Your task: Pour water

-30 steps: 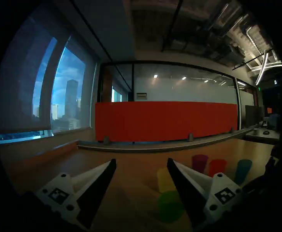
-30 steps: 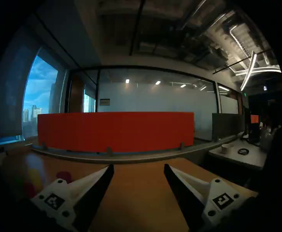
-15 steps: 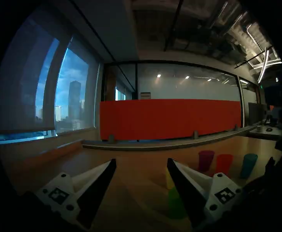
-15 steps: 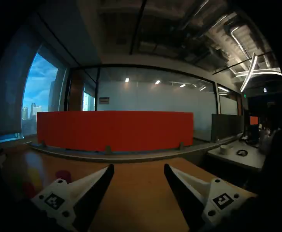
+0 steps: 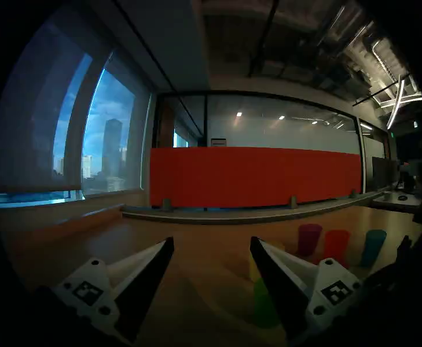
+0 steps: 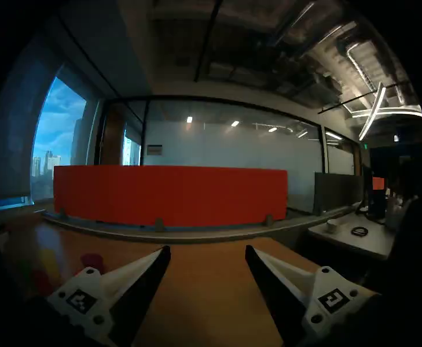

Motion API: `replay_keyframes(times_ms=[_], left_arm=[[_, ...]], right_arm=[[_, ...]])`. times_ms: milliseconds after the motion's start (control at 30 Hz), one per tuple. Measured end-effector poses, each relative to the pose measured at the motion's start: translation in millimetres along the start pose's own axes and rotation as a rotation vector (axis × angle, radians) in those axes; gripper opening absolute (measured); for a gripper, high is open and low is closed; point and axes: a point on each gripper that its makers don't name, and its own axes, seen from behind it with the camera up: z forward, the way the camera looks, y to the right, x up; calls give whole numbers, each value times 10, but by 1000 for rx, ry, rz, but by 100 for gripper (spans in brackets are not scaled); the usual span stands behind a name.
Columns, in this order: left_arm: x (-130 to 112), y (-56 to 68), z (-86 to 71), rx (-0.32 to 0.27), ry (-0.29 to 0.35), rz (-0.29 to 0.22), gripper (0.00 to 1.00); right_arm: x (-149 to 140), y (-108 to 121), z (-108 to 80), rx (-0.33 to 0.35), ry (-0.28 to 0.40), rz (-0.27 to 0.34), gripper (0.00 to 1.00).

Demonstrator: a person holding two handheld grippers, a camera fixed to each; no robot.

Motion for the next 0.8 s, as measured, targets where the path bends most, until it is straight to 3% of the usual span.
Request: replay_keyframes(times_ms=[800], left_arm=[[-177, -30, 47, 6, -32, 7, 98]], right_arm=[[155, 0, -1, 6, 21, -10, 100]])
